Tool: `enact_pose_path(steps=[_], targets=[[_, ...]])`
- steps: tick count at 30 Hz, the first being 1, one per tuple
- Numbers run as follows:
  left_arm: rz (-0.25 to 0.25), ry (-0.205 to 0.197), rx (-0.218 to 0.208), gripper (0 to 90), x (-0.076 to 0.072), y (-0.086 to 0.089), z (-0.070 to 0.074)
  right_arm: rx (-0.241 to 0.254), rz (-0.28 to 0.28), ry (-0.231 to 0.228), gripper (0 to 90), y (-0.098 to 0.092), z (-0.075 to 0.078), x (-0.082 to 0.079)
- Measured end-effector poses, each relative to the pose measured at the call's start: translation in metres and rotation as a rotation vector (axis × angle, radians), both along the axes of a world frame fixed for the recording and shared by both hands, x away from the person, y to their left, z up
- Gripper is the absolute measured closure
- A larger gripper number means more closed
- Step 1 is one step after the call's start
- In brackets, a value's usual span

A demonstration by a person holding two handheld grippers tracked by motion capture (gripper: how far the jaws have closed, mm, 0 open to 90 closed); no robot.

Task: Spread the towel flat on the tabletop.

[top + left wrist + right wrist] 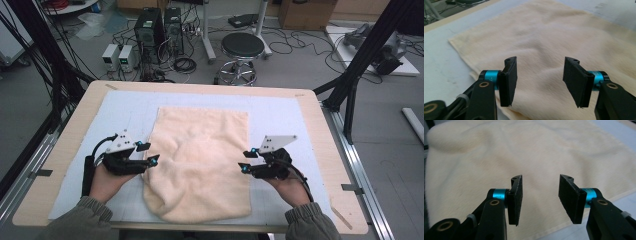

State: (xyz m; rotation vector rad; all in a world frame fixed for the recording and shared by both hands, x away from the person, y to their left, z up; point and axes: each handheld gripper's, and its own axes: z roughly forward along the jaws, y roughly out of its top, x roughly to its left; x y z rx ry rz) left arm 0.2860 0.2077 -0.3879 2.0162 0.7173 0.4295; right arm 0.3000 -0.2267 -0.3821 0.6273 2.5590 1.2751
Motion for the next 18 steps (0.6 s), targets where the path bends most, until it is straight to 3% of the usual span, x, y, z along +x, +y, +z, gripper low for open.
enact_pose_path(steps=[2, 6, 9, 11, 15, 18], targets=[[-0.03, 0.0, 0.033, 42.9, -0.01, -0.002, -0.008, 0.016, 0.022, 0.012, 51.0, 0.0, -0.011, -0.01], [-0.1, 0.029, 0.074, 41.4, -0.024, -0.006, -0.024, -0.003, 0.074, 0.053, 49.3, 0.003, -0.038, -0.025], [-0.152, 0.057, 0.105, 44.5, -0.026, -0.009, -0.036, -0.059, 0.108, 0.088, 50.2, 0.011, -0.049, -0.03], [-0.179, 0.075, 0.115, 53.2, -0.024, -0.011, -0.041, -0.103, 0.123, 0.112, 54.1, 0.016, -0.055, -0.029], [-0.177, 0.083, 0.149, 78.5, -0.02, -0.017, -0.043, -0.096, 0.124, 0.111, 74.5, 0.015, -0.057, -0.026], [-0.17, 0.078, 0.159, 87.1, -0.017, -0.022, -0.041, -0.085, 0.133, 0.139, 84.7, 0.015, -0.056, -0.022]])
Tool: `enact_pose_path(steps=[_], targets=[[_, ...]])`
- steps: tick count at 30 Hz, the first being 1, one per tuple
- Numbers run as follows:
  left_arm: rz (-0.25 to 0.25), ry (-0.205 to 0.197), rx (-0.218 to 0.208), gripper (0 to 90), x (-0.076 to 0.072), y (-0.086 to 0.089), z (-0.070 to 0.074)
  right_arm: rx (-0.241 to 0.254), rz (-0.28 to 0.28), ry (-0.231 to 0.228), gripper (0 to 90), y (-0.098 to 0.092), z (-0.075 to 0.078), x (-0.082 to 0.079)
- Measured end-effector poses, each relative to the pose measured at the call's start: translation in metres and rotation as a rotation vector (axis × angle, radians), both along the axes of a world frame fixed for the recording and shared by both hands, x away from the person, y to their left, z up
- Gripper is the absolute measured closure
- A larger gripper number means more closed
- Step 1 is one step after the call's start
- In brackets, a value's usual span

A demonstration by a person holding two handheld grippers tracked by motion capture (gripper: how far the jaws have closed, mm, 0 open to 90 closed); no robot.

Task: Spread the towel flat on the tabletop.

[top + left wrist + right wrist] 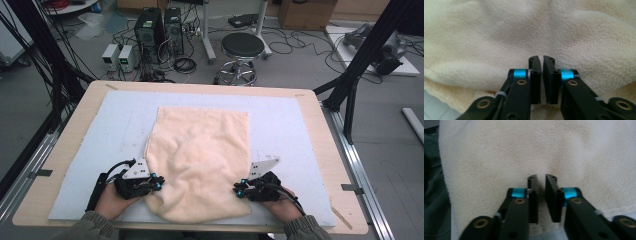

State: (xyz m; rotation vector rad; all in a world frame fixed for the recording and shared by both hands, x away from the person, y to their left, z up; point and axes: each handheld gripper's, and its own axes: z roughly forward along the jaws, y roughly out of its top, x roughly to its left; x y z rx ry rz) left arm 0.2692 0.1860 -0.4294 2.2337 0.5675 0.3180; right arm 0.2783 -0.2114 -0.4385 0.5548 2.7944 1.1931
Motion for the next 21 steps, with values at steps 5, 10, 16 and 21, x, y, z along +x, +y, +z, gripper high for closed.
enact_pose_path(steps=[5, 10, 16, 21], targets=[[0.031, -0.03, 0.004, 89.3, 0.002, 0.0, 0.005, -0.015, 0.007, -0.038, 86.5, 0.001, 0.01, 0.004], [0.076, -0.033, -0.057, 89.3, 0.015, 0.005, 0.016, 0.031, -0.061, -0.077, 86.5, -0.006, 0.029, 0.019], [0.073, -0.042, -0.095, 73.1, 0.009, 0.015, 0.022, -0.003, -0.059, -0.045, 78.6, -0.008, 0.026, 0.022], [0.025, -0.03, -0.1, 58.7, -0.007, 0.019, 0.019, 0.027, -0.05, -0.108, 62.1, -0.009, 0.021, 0.003]])
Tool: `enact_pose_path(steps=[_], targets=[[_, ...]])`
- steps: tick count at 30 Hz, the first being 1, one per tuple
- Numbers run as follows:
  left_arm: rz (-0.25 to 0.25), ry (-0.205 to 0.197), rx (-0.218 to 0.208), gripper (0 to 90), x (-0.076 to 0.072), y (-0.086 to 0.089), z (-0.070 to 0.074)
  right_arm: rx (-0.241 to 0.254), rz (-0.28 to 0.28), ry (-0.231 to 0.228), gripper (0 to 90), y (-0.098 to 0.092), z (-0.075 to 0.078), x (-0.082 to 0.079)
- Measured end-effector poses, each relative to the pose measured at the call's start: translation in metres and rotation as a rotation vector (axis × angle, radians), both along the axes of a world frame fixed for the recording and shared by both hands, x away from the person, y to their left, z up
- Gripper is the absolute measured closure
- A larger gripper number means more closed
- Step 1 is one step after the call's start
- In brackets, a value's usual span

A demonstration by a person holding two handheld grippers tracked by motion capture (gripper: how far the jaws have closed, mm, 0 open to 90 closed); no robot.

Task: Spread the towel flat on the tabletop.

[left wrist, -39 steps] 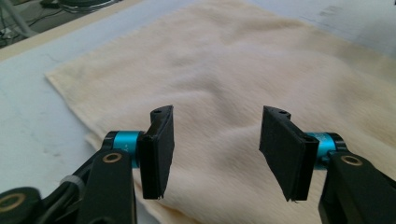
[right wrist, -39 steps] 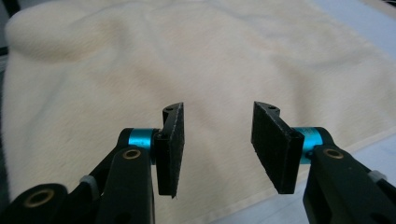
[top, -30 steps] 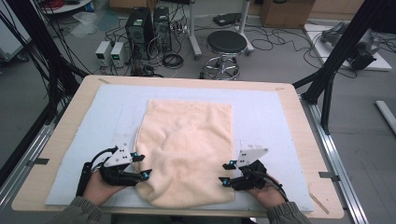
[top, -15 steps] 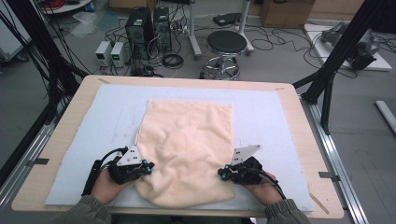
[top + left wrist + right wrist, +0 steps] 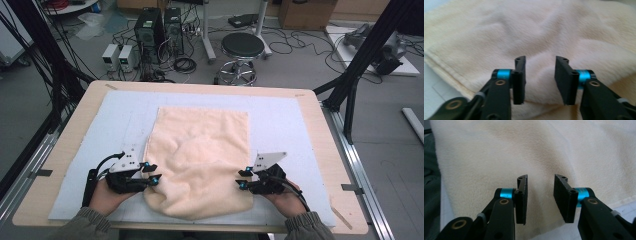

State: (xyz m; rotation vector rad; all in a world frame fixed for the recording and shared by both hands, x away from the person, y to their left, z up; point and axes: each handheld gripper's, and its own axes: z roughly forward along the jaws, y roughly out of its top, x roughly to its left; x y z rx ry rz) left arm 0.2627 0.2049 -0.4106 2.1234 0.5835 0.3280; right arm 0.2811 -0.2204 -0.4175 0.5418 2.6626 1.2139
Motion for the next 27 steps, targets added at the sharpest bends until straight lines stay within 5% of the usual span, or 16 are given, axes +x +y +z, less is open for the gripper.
enact_pose_path(steps=[6, 13, 19, 22, 27], targets=[[-0.028, 0.001, -0.028, 45.0, -0.013, 0.0, 0.002, 0.037, -0.012, -0.036, 55.4, -0.006, 0.004, -0.015], [-0.073, 0.019, 0.002, 37.0, -0.019, -0.008, -0.007, 0.052, 0.073, -0.022, 49.5, 0.002, 0.0, -0.032], [-0.081, 0.035, 0.077, 54.9, -0.011, -0.022, -0.016, -0.011, 0.137, 0.032, 51.6, 0.017, -0.014, -0.031], [-0.059, -0.006, 0.109, 69.1, -0.011, -0.026, -0.015, -0.017, 0.152, 0.064, 62.1, 0.02, -0.018, -0.028], [-0.039, -0.031, 0.112, 76.7, -0.013, -0.026, -0.013, -0.025, 0.179, 0.058, 80.5, 0.022, -0.017, -0.029]])
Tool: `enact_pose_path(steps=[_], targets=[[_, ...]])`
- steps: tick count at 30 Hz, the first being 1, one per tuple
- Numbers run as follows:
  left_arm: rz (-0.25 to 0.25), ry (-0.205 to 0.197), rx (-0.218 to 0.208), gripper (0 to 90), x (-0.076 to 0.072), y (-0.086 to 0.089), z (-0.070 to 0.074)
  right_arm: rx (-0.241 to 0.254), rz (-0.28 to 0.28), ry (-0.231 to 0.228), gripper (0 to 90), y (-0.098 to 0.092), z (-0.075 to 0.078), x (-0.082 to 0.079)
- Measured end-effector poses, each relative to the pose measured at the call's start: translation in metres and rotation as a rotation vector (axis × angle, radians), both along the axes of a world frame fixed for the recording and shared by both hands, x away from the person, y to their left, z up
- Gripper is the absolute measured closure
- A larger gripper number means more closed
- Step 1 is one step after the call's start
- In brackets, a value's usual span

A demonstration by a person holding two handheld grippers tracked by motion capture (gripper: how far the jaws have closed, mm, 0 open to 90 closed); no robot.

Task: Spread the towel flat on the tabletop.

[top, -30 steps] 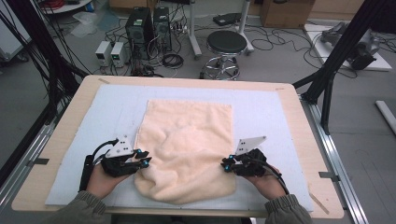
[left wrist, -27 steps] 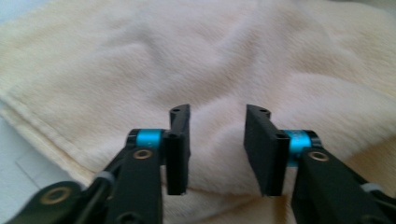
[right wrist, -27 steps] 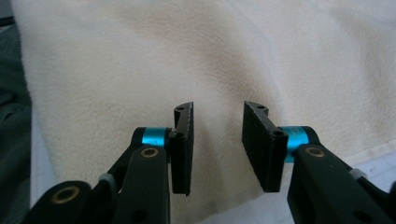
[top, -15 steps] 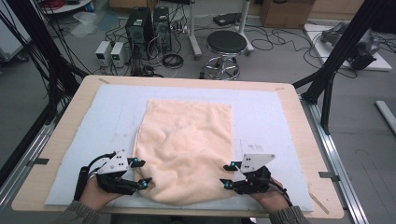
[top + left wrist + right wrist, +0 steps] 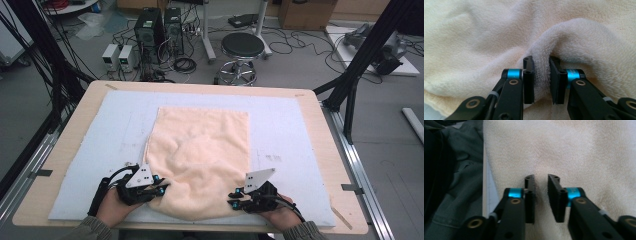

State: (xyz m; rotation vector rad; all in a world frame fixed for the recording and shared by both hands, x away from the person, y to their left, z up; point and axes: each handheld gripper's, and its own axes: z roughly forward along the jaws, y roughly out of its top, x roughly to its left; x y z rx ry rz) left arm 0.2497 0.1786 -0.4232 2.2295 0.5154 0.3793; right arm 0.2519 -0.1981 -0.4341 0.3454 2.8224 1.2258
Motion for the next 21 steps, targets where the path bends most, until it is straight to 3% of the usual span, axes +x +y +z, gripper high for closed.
enact_pose_path(steps=[5, 9, 15, 19, 21], targets=[[0.05, -0.018, -0.061, 78.3, 0.002, 0.011, 0.01, 0.025, -0.02, -0.016, 85.0, -0.004, 0.008, 0.001], [0.11, -0.02, -0.1, 78.6, 0.016, 0.018, 0.018, 0.054, -0.079, -0.06, 85.9, -0.009, 0.024, 0.014], [0.257, -0.062, -0.173, 79.0, 0.066, 0.012, 0.045, 0.072, -0.196, -0.115, 86.0, -0.011, 0.059, 0.06], [0.345, -0.068, -0.129, 78.9, 0.111, 0.002, 0.055, 0.054, -0.279, -0.116, 86.0, -0.009, 0.076, 0.104], [0.384, -0.032, -0.114, 78.2, 0.13, -0.001, 0.052, 0.065, -0.327, -0.085, 85.9, -0.01, 0.074, 0.126]])
